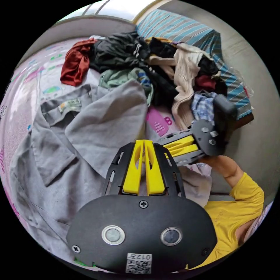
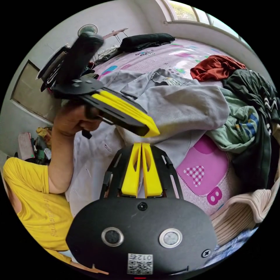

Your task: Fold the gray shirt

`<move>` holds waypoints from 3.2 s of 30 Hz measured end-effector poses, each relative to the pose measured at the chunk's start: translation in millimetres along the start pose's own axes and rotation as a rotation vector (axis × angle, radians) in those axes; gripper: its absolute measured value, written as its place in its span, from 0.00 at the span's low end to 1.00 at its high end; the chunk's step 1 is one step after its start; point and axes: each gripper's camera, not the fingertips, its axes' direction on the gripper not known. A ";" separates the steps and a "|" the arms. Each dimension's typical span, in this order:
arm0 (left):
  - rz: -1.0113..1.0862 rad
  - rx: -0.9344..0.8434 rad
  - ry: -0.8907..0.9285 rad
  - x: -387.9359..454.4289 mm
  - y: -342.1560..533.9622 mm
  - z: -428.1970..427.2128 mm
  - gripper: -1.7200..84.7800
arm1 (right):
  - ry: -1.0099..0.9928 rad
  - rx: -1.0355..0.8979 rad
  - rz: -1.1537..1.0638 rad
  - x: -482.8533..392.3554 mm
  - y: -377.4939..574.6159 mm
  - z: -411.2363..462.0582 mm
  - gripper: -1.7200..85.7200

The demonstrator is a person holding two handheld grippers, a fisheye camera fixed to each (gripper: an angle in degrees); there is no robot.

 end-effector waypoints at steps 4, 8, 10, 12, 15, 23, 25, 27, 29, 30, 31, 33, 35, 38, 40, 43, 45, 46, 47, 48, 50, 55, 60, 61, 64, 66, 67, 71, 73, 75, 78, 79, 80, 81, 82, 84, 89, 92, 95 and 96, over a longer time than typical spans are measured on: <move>0.038 -0.056 -0.029 2.9 -4.2 13.8 0.02 | 0.030 0.055 0.045 -5.1 62.2 -33.5 0.04; 0.018 -0.046 0.024 -6.8 -2.3 16.7 0.02 | -0.103 0.084 0.202 -5.0 164.1 -59.1 0.08; 0.023 -0.045 0.026 -8.4 -2.2 18.6 0.02 | -0.162 0.070 0.282 -6.5 211.9 -59.5 0.10; 0.028 -0.047 0.018 -8.2 -2.7 20.1 0.02 | -0.214 0.063 0.368 -7.5 256.5 -57.9 0.12; 0.030 -0.046 0.015 -9.7 -2.6 22.5 0.02 | -0.290 0.113 0.499 -10.0 319.5 -57.6 0.13; 0.028 -0.044 0.028 -16.7 1.3 27.6 0.02 | -0.480 0.202 0.663 -19.9 398.5 -21.8 0.13; 0.027 -0.043 0.031 -19.1 3.2 28.9 0.02 | -0.512 0.212 0.655 -27.1 401.2 -9.5 0.10; 0.027 -0.044 0.034 -21.1 4.8 29.8 0.02 | -0.491 0.261 0.660 -36.0 405.4 -3.7 0.06; 0.025 -0.044 0.038 -23.3 7.0 30.5 0.02 | -0.458 0.352 0.655 -54.0 410.9 -5.4 0.04; 0.023 -0.041 0.038 -24.4 8.8 31.0 0.02 | -0.449 0.373 0.645 -60.6 411.6 -6.9 0.04; 0.021 -0.038 0.038 -25.8 10.6 31.5 0.02 | -0.419 0.408 0.620 -76.7 411.9 -10.6 0.04; 0.015 -0.028 0.048 -28.9 13.3 32.8 0.02 | -0.340 0.426 0.567 -106.3 408.7 -14.7 0.04; 0.012 -0.004 0.066 -32.8 19.4 33.4 0.02 | -0.189 0.414 0.471 -153.2 398.7 -13.6 0.03; -0.055 0.022 0.161 -48.7 29.4 35.7 0.02 | 0.025 0.330 0.309 -215.5 378.3 4.5 0.03; -0.104 -0.005 0.207 -57.1 31.7 38.1 0.02 | 0.164 0.248 0.192 -253.0 364.2 24.2 0.03; -0.092 -0.045 0.174 -54.4 33.3 38.4 0.02 | 0.317 0.119 0.029 -306.7 347.1 65.3 0.03; -0.090 -0.056 0.152 -52.1 36.5 38.3 0.02 | 0.402 0.051 -0.039 -333.2 339.9 90.5 0.03; -0.088 -0.058 0.141 -50.9 39.8 38.2 0.02 | 0.467 0.000 -0.069 -347.6 335.3 107.8 0.03; -0.091 -0.057 0.139 -50.8 41.8 38.2 0.02 | 0.523 -0.048 -0.096 -360.1 331.5 124.7 0.03; -0.105 -0.051 0.140 -51.2 46.7 38.3 0.02 | 0.550 -0.069 -0.109 -365.6 330.1 133.1 0.03; -0.140 -0.023 0.146 -52.5 56.9 38.1 0.02 | 0.626 -0.087 -0.136 -382.9 328.9 160.3 0.03; -0.329 0.231 0.270 -66.0 109.4 43.3 0.02 | 0.660 -0.029 -0.103 -394.9 336.7 180.3 0.04; -0.386 0.298 0.340 -69.7 138.4 49.7 0.02 | 0.513 0.044 -0.004 -384.9 349.5 174.7 0.06; -0.379 0.294 0.323 -66.5 142.7 49.6 0.02 | 0.456 0.062 0.018 -381.4 353.6 172.3 0.07; -0.351 0.289 0.257 -53.2 153.0 47.4 0.02 | 0.378 0.114 0.037 -378.2 366.7 168.8 0.10; -0.331 0.322 0.215 -42.5 161.6 40.6 0.02 | 0.331 0.171 0.019 -380.9 378.0 164.1 0.10; -0.295 0.372 0.226 -34.6 167.8 31.7 0.02 | 0.292 0.213 -0.007 -383.7 387.0 160.3 0.10; -0.173 0.474 0.211 -3.3 187.9 -5.5 0.03 | 0.272 0.385 -0.011 -375.6 415.8 137.2 0.06; -0.054 0.424 0.129 28.4 199.6 -21.7 0.03 | 0.294 0.449 0.048 -356.0 413.8 124.7 0.05; 0.021 0.315 0.080 51.8 206.8 -16.7 0.03 | 0.270 0.452 0.124 -328.7 399.3 117.9 0.04; 0.120 0.092 0.028 80.9 219.2 15.2 0.02 | 0.168 0.362 0.232 -282.6 364.9 129.5 0.03; 0.130 0.057 -0.011 87.8 226.8 27.5 0.02 | 0.136 0.305 0.255 -270.4 353.0 140.5 0.03; 0.119 0.053 -0.029 89.5 230.9 32.8 0.03 | 0.119 0.261 0.280 -263.2 345.1 151.4 0.03; 0.088 0.050 -0.034 90.2 238.9 42.4 0.03 | 0.113 0.238 0.280 -261.7 342.1 156.9 0.03; 0.058 0.057 0.002 88.8 247.0 49.9 0.03 | 0.118 0.198 0.268 -261.6 337.7 167.3 0.03; 0.019 0.103 0.057 87.6 262.9 51.5 0.03 | 0.163 0.181 0.249 -264.6 336.0 177.4 0.03; 0.022 0.293 0.046 102.7 346.2 2.9 0.03 | 0.197 0.312 0.205 -275.9 346.2 145.2 0.03; -0.049 0.369 -0.067 109.8 431.3 -21.1 0.03 | 0.168 0.381 0.115 -290.9 332.4 131.0 0.03; -0.166 0.432 -0.072 112.9 513.8 -23.2 0.03 | 0.114 0.237 0.057 -293.7 294.9 155.1 0.04; -0.199 0.442 -0.047 116.1 539.3 -17.6 0.03 | 0.101 0.212 0.061 -293.3 288.4 160.6 0.04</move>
